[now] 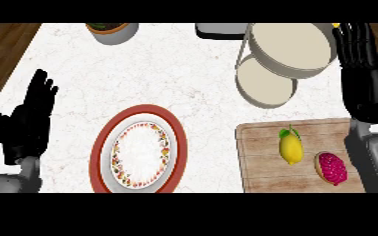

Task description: Pick the lemon from the cutting board and place it in the tiered basket

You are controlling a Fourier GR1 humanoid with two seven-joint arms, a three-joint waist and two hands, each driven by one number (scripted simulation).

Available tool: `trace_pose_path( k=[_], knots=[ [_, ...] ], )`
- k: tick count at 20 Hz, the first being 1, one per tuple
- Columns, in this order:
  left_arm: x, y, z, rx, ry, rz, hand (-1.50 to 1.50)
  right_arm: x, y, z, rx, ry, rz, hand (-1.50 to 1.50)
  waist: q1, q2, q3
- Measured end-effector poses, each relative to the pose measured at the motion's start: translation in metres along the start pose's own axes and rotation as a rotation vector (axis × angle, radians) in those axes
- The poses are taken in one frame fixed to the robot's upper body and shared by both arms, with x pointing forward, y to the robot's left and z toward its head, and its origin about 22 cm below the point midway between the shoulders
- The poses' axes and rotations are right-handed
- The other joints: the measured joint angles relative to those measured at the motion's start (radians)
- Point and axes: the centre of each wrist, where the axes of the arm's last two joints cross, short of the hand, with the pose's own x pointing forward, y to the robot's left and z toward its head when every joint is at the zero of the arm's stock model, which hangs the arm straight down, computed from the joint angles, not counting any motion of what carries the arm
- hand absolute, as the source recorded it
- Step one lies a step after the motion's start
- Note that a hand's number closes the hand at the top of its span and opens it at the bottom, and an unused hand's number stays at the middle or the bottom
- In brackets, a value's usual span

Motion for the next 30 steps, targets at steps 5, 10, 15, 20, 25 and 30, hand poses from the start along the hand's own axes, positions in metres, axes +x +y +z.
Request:
trace_pose_path(
  k=[5,10,15,20,25,30],
  knots=[
    [-0.036,-0.007,0.022,-0.029,0.081,-0.058,0.00,0.003,-0.028,0.016,-0.157,0.047,0.186,1.50,-0.032,-0.018,-0.021],
    [-0.065,-0.008,0.043,-0.048,0.180,-0.074,0.00,-0.014,-0.084,0.053,-0.618,0.232,0.378,-1.50,-0.106,-0.024,-0.029],
    [-0.087,-0.021,0.062,-0.095,0.209,-0.081,0.00,-0.006,-0.066,0.108,-0.895,0.235,0.384,-1.50,-0.089,-0.029,-0.029],
    [-0.090,-0.035,0.066,-0.137,0.198,-0.082,0.00,0.022,-0.037,0.155,-0.856,0.328,0.433,-1.50,-0.053,-0.024,-0.031],
    [-0.093,-0.041,0.066,-0.160,0.188,-0.087,0.00,0.038,-0.026,0.190,-0.663,0.581,0.511,-1.50,-0.031,-0.013,-0.035],
    [-0.092,-0.044,0.062,-0.176,0.168,-0.093,0.00,0.056,-0.029,0.206,-0.493,0.790,0.690,-1.50,-0.006,-0.003,-0.039]
  ],
)
